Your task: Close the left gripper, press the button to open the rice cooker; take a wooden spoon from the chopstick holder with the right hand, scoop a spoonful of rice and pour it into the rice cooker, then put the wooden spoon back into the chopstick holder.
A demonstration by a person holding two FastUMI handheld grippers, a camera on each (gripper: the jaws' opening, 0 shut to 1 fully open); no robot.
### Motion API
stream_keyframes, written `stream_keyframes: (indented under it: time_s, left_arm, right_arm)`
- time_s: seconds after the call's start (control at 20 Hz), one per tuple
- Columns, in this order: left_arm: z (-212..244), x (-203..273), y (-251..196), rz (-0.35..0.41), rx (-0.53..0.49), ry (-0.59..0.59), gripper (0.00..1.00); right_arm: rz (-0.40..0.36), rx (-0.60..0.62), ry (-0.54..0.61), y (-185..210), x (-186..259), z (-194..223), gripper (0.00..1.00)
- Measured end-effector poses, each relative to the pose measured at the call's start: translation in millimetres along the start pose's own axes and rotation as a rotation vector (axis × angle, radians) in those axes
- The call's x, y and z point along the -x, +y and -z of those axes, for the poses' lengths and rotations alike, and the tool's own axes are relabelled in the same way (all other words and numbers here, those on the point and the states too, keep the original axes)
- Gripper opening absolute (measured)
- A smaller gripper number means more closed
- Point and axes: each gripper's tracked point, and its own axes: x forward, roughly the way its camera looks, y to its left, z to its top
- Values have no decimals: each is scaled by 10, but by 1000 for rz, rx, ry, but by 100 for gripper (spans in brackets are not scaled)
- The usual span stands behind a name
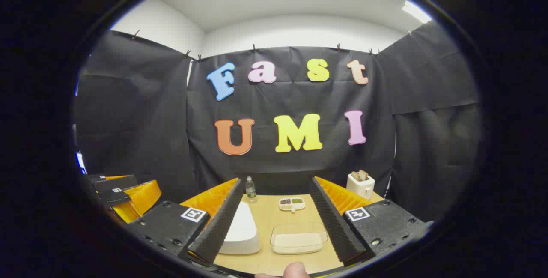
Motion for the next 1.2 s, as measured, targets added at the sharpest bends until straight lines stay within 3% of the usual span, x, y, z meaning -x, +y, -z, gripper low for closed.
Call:
stream_keyframes:
  time_s: [1.2]
  left_arm:
    - [75,5,62,-47,21,16,94]
  right_arm:
    - [27,17,20,-160,20,26,100]
